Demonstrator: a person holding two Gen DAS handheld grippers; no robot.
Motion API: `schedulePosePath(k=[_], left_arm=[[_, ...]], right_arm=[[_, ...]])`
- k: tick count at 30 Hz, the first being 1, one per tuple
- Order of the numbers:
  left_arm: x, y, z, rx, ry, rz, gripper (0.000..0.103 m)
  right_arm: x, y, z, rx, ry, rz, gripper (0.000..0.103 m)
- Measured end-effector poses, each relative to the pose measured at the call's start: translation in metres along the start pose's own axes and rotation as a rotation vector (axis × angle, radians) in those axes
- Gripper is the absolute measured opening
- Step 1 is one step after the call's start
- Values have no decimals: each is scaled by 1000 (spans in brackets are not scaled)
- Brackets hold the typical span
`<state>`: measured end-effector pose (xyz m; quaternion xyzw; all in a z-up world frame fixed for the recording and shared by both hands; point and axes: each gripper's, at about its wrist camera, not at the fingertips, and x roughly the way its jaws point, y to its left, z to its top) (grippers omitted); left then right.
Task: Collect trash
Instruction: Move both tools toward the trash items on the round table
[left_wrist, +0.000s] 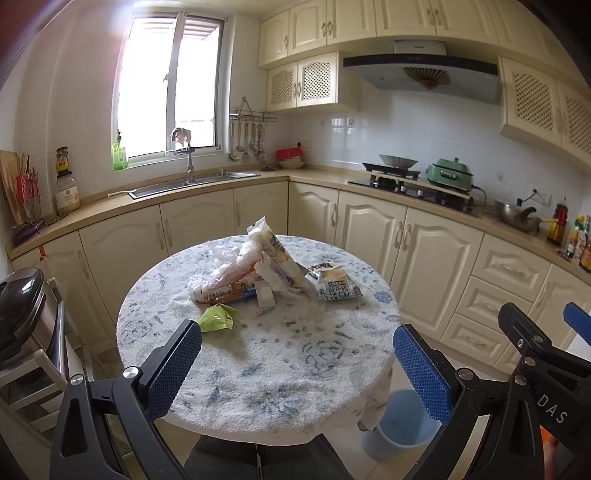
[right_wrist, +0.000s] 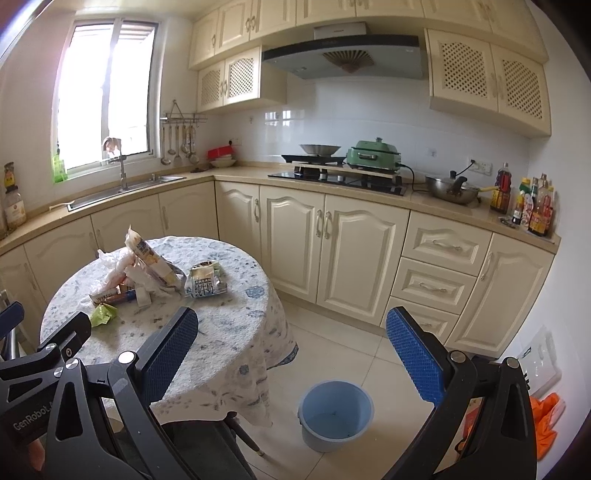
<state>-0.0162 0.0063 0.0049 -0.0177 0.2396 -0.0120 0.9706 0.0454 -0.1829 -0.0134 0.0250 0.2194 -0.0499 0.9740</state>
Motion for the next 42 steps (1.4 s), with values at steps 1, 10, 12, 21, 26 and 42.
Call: schedulePosePath(k=[1,10,12,21,26,42], left_arm=[[0,0,0,0,0,0,102],[-2,-2,-2,6,-2,-4,102],[-2,-2,-2,6,-1,-5,102],[0,0,-1,1,8,-4,102],[3,1,0,-4,20,-16,102],[11,1,1,-3,47,-16,102]], right_arm=[[0,-1,0,1,0,1,103],[5,0,0,9,9,7,103],[5,0,-1,9,8,6,103],[8,-2,-2,16,17,19,103],[11,-4,-3,27,32,39,103],[15,-2,-5,19,41,25,103]])
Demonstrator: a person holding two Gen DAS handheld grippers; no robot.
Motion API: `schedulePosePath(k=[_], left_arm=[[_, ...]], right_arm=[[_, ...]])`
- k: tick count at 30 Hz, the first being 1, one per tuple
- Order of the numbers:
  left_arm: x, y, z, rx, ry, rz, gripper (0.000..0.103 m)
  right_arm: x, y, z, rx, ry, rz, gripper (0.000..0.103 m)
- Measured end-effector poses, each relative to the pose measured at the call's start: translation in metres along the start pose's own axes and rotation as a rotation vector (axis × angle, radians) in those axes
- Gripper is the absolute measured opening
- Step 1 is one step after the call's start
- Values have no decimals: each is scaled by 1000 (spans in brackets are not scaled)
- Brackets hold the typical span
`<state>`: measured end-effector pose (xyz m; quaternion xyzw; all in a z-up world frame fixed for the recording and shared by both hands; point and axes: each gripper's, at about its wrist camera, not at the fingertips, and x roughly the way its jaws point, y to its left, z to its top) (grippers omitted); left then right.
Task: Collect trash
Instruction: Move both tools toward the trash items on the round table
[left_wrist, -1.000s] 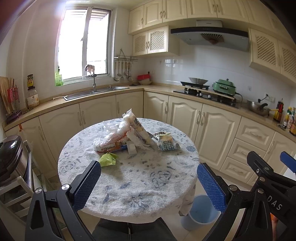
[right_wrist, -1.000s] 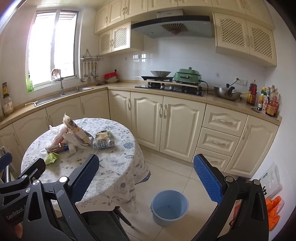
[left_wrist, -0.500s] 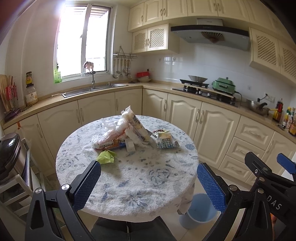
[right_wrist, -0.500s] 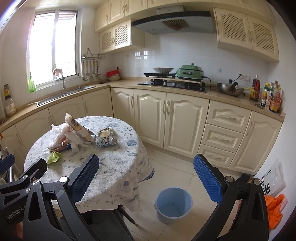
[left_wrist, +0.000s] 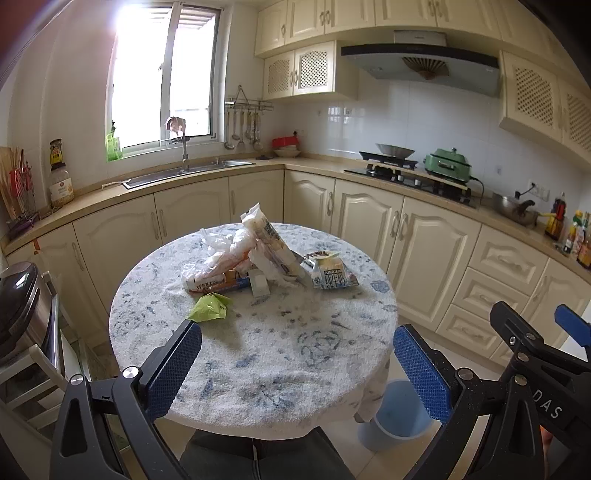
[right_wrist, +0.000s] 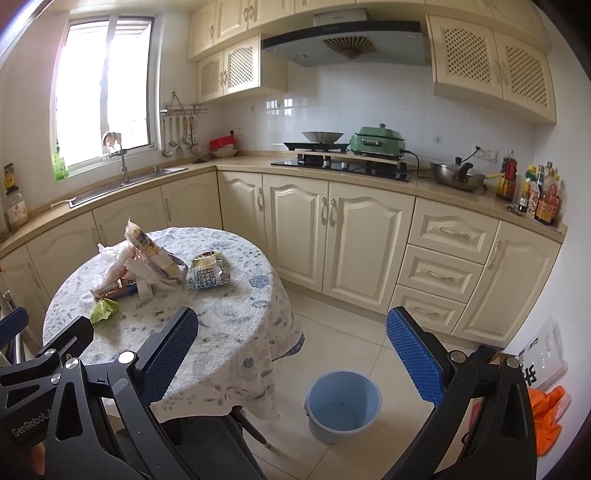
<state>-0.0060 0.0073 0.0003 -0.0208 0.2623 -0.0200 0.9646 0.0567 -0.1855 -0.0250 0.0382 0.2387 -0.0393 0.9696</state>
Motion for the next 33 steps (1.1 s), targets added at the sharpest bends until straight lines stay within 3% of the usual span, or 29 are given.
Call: schedulePosePath(k=[23,33], left_arm=[[16,1,3,2,38,-3,102],[52,18,12,-36,123,17,102]], right_arm=[[14,-1,-1,15,49,9,103],[49,23,4,-15,130,9,103]])
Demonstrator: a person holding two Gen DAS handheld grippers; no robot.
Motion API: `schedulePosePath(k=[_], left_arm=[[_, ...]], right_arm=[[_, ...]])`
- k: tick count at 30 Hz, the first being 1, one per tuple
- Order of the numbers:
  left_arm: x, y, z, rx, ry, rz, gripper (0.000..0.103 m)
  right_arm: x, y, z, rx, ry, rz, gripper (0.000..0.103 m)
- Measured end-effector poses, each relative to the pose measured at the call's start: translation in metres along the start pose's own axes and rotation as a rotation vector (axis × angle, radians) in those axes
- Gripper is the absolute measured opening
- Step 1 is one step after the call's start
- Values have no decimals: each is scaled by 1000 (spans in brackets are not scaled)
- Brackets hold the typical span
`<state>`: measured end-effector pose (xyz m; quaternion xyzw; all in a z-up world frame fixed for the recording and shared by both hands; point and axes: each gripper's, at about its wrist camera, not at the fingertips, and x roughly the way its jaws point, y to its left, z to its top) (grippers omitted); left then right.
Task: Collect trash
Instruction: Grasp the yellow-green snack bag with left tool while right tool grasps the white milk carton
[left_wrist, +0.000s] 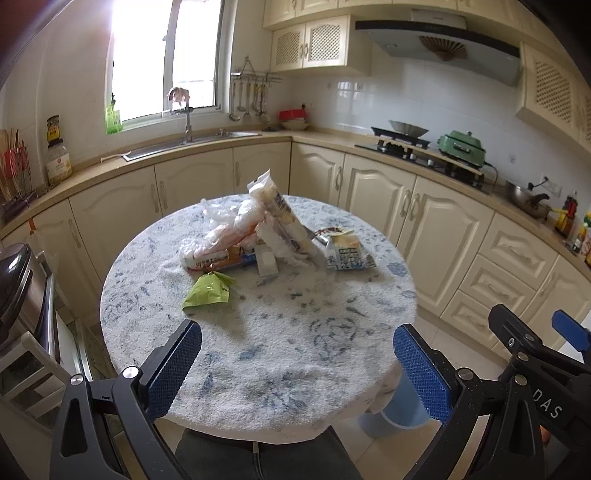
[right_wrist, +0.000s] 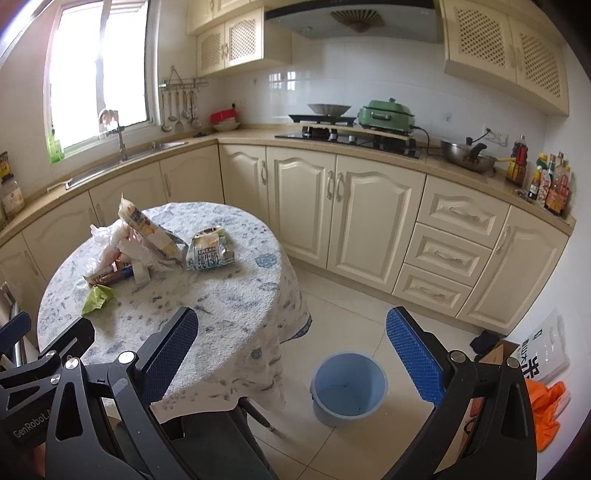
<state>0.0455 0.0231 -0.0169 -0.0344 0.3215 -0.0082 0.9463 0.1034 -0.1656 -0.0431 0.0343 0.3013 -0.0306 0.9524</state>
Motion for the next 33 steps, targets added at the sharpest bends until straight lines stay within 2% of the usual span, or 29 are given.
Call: schedulePosePath(k=[7,17,26,33], left_arm=[[42,17,14,-35,113,39,102],[107,51,30,-108,244,108,102],[162,89,47,-172,295,152,102],[208,104,60,-216,309,141,102]], right_arm=[[43,27,3,-45,98,17,103],[116,71,5,-104,272,103,103],[173,102,20,-161,352,111,103],[214,113,47,-181,346,76,103]])
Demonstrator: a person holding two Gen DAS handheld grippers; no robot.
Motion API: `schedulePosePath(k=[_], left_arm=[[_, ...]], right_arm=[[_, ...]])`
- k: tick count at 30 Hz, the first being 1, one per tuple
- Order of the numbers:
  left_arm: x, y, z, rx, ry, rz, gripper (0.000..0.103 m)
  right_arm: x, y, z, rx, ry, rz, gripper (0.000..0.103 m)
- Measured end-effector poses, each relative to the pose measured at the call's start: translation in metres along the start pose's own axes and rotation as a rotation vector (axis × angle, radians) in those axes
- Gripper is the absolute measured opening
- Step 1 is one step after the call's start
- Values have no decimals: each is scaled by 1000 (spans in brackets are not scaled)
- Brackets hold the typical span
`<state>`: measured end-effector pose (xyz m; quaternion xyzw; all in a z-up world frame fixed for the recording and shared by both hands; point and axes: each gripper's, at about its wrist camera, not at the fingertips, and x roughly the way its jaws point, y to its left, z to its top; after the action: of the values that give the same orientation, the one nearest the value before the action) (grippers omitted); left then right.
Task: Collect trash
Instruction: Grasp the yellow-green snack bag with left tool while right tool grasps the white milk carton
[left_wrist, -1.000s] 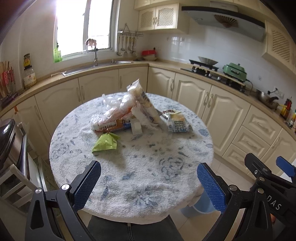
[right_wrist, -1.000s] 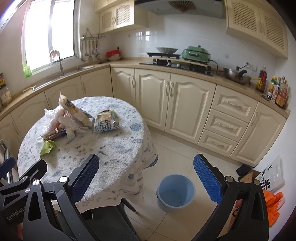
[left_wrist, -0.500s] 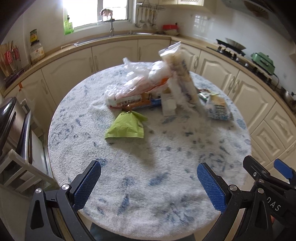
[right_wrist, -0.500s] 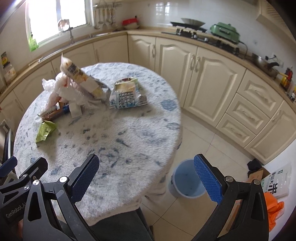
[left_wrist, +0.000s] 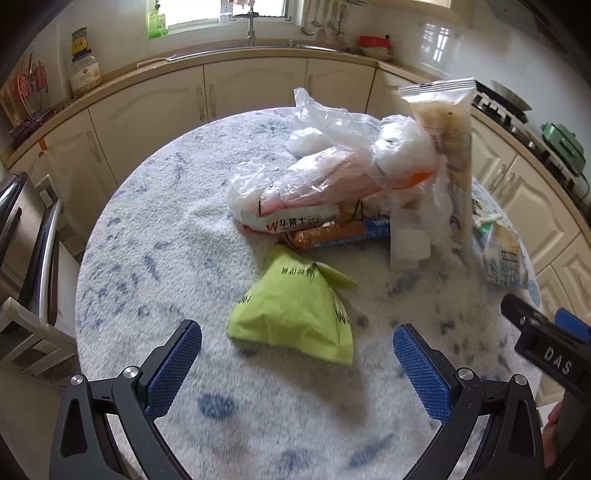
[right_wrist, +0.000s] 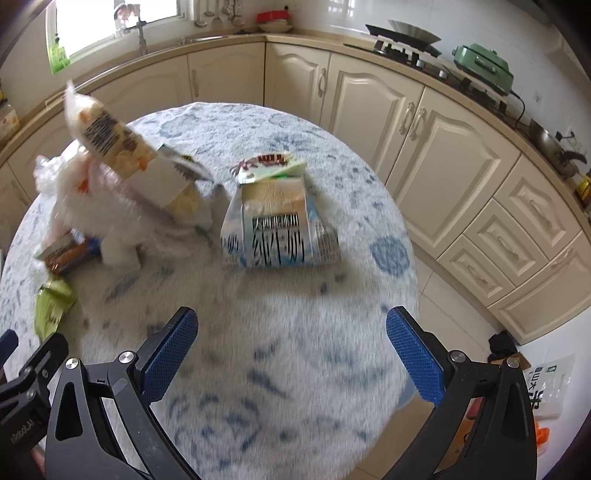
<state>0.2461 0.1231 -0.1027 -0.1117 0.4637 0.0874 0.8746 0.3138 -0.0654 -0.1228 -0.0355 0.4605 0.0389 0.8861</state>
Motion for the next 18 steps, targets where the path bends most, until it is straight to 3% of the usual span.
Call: schedulePosePath(k=[10,14,17,18], left_arm=[[47,-7,28,19,35,-25,102],[57,-2,29,22,46,-15,102],[58,0,26,23,44,12,102],[59,3,25,20,42,12,102]], right_arm=[[59,9,39,-24,69,-9,103],[70,-1,43,30,82,76,102],[64,-5,40,25,54,89,89],[62,-5,37,20,56,106,89]])
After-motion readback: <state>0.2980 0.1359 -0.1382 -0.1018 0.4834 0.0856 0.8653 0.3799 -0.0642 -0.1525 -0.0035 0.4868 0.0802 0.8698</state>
